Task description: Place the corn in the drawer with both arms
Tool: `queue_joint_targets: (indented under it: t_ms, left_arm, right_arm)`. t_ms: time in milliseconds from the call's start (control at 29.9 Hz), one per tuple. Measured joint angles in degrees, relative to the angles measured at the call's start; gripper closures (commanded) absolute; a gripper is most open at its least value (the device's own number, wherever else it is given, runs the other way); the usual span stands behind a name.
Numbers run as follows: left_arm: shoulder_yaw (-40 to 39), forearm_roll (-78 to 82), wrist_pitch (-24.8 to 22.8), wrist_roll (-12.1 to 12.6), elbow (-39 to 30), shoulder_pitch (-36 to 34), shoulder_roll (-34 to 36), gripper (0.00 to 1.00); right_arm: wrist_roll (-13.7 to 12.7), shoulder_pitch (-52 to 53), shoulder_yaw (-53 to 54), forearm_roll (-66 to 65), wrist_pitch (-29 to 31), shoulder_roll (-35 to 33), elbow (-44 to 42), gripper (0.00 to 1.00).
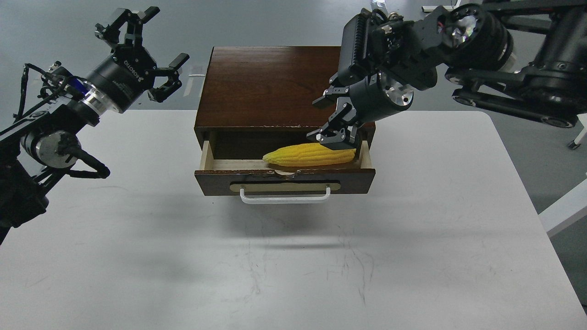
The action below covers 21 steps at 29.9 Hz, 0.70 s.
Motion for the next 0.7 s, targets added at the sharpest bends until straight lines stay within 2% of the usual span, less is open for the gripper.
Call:
queue_joint_targets:
  t_ms: [134, 334, 702]
  left_arm:
    - [-0.1, 0.0, 0.0, -0.1, 0.0, 0.1, -0.1, 0.01]
    - [-0.1, 0.0, 0.0, -0.2, 0.0, 0.3, -0.5, 0.01]
    - [-0.1, 0.0, 0.0, -0.1, 0.1, 1.0, -1.1, 0.01]
  right_arm:
    - [0.0, -1.5, 1.2, 18.3, 0.0, -3.6, -2.9, 0.03]
    - [0.0, -10.3, 7.8, 45.0, -0.4, -9.1, -7.3, 0.03]
    - [0.0, -37.2, 27.7, 73.8, -0.7, -9.7, -15.2, 0.03]
